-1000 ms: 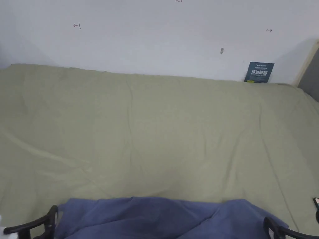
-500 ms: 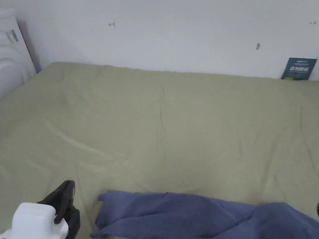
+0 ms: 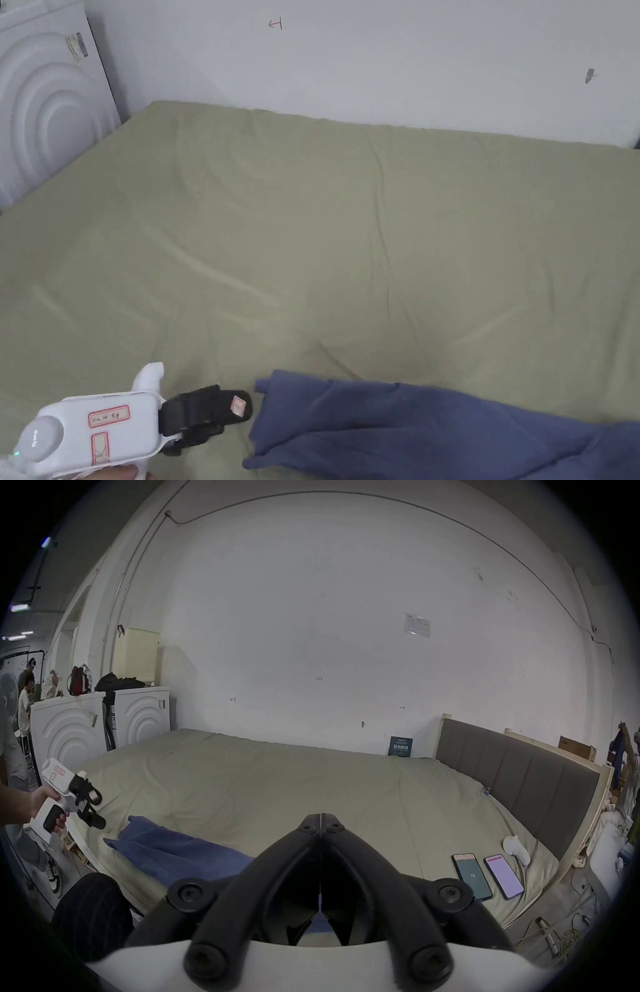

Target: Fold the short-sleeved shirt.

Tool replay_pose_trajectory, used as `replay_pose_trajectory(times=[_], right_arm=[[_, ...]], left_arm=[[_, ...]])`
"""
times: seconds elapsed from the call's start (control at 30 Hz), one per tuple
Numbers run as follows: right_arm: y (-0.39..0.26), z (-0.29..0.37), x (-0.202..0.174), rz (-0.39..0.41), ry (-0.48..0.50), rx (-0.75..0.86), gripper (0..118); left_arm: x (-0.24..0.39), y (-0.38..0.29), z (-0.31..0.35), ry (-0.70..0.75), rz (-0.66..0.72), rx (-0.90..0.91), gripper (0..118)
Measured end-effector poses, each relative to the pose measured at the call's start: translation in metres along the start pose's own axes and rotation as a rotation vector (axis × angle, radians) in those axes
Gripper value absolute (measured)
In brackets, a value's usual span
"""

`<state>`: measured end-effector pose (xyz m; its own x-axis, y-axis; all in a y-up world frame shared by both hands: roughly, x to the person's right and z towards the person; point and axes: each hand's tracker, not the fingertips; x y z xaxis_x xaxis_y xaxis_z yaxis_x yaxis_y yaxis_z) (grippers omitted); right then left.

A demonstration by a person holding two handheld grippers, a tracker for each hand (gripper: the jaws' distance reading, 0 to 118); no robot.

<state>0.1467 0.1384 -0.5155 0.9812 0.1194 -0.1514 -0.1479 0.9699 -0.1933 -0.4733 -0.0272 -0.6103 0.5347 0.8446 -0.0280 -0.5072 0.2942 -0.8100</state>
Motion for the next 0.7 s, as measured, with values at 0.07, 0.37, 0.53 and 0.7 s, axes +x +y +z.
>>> replay_pose_trajectory(times=[0.07,0.37,0.53,0.7], right_arm=[[-0.001,0.0,-0.004,-0.004,-0.019,-0.011,0],[-0.001,0.003,-0.012,-0.027,-0.029,-0.034,0],[-0.002,-0.004,-0.017,-0.042,-0.024,-0.045,0],[-0.003,-0.004,-0.021,-0.061,-0.004,-0.042,0]], left_arm=[[-0.015,0.013,-0.014,-0.063,0.021,0.022,118],[-0.048,0.022,-0.086,-0.345,0.089,-0.162,118],[-0.03,0.013,-0.125,-0.461,0.077,-0.186,118],[-0.026,0.014,-0.11,-0.275,-0.077,-0.19,81]])
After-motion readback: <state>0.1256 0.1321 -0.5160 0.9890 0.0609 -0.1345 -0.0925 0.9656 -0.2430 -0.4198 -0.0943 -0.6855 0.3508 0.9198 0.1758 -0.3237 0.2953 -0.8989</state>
